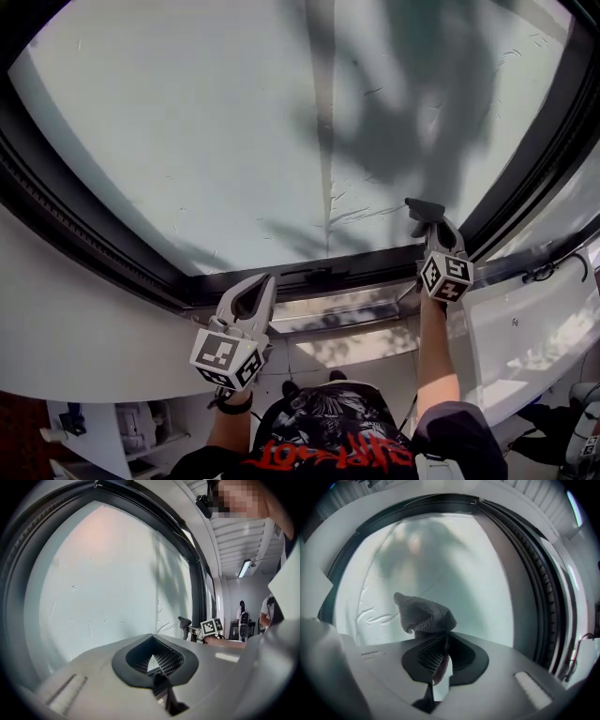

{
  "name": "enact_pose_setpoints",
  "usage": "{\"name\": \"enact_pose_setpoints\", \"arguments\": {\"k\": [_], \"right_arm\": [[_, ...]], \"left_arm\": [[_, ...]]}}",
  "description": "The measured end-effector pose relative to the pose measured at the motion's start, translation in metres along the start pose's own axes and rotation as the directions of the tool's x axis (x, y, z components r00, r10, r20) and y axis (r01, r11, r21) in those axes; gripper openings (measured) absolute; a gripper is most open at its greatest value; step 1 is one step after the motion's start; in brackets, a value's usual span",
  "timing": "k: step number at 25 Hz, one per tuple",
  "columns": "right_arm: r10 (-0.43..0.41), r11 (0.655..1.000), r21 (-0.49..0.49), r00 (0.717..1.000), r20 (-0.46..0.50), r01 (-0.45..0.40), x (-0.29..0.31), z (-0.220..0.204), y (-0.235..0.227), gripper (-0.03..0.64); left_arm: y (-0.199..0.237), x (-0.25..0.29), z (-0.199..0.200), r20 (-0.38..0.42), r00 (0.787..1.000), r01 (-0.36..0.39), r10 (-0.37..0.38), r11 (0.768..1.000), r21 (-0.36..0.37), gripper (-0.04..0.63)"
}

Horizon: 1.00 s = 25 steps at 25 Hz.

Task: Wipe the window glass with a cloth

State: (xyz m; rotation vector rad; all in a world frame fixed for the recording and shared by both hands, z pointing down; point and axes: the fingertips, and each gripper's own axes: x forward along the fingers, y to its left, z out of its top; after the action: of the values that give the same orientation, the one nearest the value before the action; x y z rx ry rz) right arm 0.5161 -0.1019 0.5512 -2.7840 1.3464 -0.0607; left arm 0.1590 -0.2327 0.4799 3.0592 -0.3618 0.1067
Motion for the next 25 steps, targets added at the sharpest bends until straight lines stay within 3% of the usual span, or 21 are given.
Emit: {"name": "enact_pose_setpoints", "arguments": {"k": [6,8,11,13,15,17,18,21,25], "right_arm": [[-0.221,0.973,0.056,0.973,-0.071,0.225,-0.006,-0.017,-0.113,0.017],[-0.238,0.965,0.096,0.968,-0.076,0.244,-0.008,-0.024,-0.122,0.017],[-0.150,0.979,0.138,0.988,-0.022,0.152,-0.004,-0.021,-0.089,0.017],[-0.017,0.991,0.134,0.998,0.057,0.009,-0.004,-0.008,-0.030,0.017],[0.133,0.985,0.093,0.984,0.121,-0.144,-0.011,0.002,0.051,0.017],[0.283,0.954,0.056,0.946,0.158,-0.295,-0.020,0.007,0.142,0.017],[0.372,0.923,0.039,0.914,0.162,-0.383,-0.022,0.009,0.191,0.017],[0.622,0.781,-0.015,0.775,0.112,-0.624,-0.033,0.004,0.337,0.017],[0.767,0.641,-0.034,0.642,-0.008,-0.767,-0.050,-0.029,0.480,0.017]], "left_arm": [[-0.017,0.009,-0.020,-0.058,0.998,-0.014,0.013,1.000,-0.018,0.006],[-0.016,0.004,-0.030,-0.078,0.996,-0.035,0.033,0.999,-0.028,0.006],[-0.012,-0.007,-0.036,-0.084,0.993,-0.081,0.077,0.996,-0.036,0.006],[-0.006,-0.017,-0.037,-0.078,0.991,-0.110,0.107,0.993,-0.037,0.006],[0.003,-0.028,-0.036,-0.072,0.990,-0.127,0.124,0.991,-0.035,0.006],[0.014,-0.046,-0.037,-0.068,0.985,-0.159,0.156,0.987,-0.034,0.006],[0.020,-0.057,-0.036,-0.065,0.981,-0.187,0.185,0.982,-0.031,0.006],[0.033,-0.090,-0.029,-0.048,0.968,-0.246,0.245,0.969,-0.001,0.006],[0.049,-0.132,-0.024,-0.031,0.962,-0.270,0.271,0.962,0.031,0.006]]}}
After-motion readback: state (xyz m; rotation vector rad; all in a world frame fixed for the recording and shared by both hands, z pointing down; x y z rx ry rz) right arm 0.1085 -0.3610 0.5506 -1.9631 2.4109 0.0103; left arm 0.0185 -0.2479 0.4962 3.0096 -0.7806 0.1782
